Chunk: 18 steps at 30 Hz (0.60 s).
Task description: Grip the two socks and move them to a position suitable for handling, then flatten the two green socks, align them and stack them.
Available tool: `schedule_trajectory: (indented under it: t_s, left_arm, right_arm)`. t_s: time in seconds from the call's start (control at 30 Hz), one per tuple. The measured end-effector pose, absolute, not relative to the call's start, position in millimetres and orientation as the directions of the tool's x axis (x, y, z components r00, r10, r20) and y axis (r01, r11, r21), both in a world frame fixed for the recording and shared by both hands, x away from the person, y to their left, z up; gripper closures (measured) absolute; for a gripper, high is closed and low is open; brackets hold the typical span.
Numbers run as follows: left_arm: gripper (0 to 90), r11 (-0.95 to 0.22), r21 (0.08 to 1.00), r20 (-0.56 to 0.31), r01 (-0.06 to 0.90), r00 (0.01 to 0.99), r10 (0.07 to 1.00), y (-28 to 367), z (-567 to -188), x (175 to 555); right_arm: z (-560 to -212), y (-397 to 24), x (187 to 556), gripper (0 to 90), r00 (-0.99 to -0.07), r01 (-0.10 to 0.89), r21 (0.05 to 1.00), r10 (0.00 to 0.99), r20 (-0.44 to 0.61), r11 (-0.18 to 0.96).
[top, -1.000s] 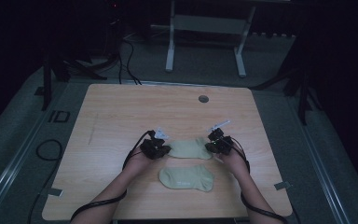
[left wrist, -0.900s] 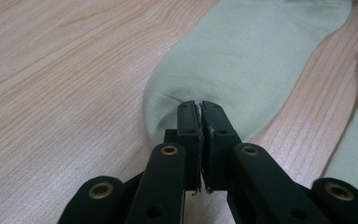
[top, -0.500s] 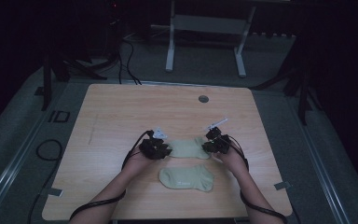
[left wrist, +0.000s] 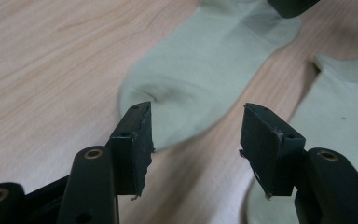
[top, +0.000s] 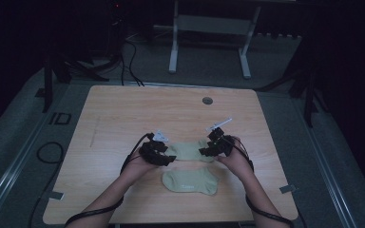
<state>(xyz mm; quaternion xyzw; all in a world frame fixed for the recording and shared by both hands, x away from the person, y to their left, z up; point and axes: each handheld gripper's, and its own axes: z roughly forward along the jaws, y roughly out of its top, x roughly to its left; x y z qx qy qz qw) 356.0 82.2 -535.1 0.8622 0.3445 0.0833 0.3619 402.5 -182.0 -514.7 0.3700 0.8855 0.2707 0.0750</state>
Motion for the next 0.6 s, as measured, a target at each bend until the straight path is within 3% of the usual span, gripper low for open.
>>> schedule_trajectory:
  t_s: [0.2,0.6]
  left_arm:
    - [42.3,-0.503,0.675,-0.118,0.54,0.752,0.649,88.1,-527.1,343.1]
    - [41.8,-0.527,0.65,-0.121,0.548,0.759,0.64,96.9,-526.6,307.1]
  right_arm:
    - [-504.0,-184.9,392.0,38.6,-0.729,0.586,0.566,0.682,0.056,0.58]
    - [-498.4,-205.9,354.2,48.7,-0.745,0.575,0.577,0.663,0.076,0.58]
